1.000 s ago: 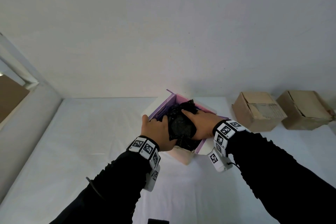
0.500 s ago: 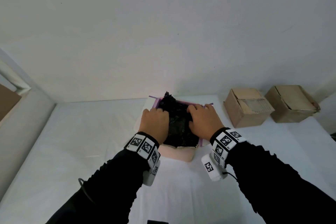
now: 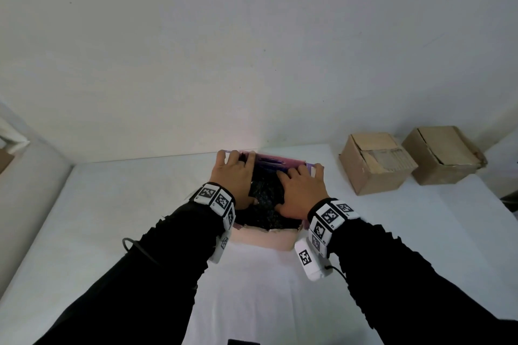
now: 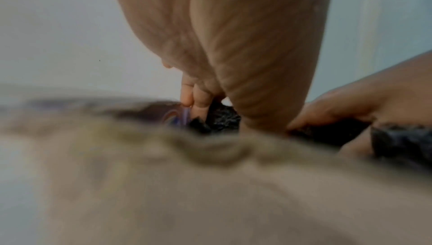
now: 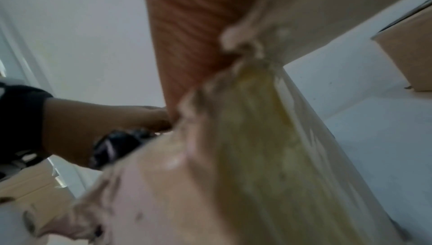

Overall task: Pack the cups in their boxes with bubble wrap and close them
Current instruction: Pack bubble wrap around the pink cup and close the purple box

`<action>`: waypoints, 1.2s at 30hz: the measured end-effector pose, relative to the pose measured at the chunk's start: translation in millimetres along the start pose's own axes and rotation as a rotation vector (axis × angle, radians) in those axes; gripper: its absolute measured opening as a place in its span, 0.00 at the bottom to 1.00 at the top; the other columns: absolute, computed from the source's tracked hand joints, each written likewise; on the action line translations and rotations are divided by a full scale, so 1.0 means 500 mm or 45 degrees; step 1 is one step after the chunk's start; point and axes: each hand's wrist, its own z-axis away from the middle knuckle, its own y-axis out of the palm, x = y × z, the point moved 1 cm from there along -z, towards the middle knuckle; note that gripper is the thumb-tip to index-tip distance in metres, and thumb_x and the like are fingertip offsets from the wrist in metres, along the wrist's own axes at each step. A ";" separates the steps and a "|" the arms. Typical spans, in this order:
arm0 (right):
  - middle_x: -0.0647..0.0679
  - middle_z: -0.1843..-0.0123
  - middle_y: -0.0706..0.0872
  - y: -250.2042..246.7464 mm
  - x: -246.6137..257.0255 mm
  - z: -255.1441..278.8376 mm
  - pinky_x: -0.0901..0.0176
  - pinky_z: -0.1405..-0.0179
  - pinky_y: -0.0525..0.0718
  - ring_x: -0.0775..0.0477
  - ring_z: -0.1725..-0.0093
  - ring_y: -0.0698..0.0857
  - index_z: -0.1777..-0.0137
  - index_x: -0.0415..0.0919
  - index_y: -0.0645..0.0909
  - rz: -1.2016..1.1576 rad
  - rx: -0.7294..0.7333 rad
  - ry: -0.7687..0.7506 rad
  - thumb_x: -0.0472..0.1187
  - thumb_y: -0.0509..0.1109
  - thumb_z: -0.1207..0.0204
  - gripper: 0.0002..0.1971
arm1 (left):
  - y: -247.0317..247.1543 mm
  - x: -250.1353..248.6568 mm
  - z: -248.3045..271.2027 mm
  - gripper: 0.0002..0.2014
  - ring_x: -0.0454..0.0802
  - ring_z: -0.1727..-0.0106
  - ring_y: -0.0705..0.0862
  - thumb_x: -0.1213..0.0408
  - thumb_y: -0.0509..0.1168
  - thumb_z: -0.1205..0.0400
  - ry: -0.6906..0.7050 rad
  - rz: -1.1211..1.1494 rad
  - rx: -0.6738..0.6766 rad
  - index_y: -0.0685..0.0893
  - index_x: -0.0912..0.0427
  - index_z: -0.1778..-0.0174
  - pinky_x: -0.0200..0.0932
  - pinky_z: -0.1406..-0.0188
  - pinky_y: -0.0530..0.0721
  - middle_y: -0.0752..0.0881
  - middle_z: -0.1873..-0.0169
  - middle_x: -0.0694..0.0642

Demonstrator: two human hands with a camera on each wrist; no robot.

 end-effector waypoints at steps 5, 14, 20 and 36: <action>0.48 0.36 0.82 0.003 0.003 -0.003 0.31 0.26 0.50 0.41 0.32 0.72 0.28 0.45 0.64 -0.061 -0.056 0.018 0.62 0.70 0.39 0.40 | 0.008 0.010 0.021 0.37 0.56 0.31 0.66 0.34 0.64 0.27 0.032 -0.011 -0.079 0.67 0.57 0.30 0.63 0.29 0.52 0.79 0.40 0.52; 0.45 0.37 0.80 0.013 0.015 0.008 0.36 0.28 0.47 0.40 0.35 0.74 0.36 0.41 0.75 0.085 -0.116 -0.087 0.55 0.64 0.33 0.27 | 0.009 -0.017 0.009 0.33 0.62 0.33 0.67 0.34 0.54 0.23 0.127 -0.222 0.011 0.82 0.59 0.37 0.55 0.36 0.66 0.75 0.38 0.61; 0.39 0.33 0.74 0.010 0.015 -0.003 0.42 0.28 0.63 0.39 0.45 0.81 0.34 0.40 0.72 0.113 -0.055 -0.135 0.56 0.65 0.35 0.31 | 0.024 -0.002 0.021 0.33 0.56 0.28 0.68 0.34 0.52 0.23 0.149 -0.090 -0.040 0.75 0.58 0.35 0.63 0.22 0.49 0.82 0.39 0.54; 0.42 0.32 0.78 -0.003 0.017 -0.022 0.43 0.20 0.51 0.41 0.29 0.72 0.27 0.50 0.70 0.259 0.136 -0.112 0.60 0.63 0.36 0.35 | 0.022 -0.013 0.010 0.35 0.55 0.28 0.64 0.31 0.51 0.27 0.056 0.006 0.060 0.80 0.57 0.41 0.61 0.27 0.54 0.85 0.46 0.52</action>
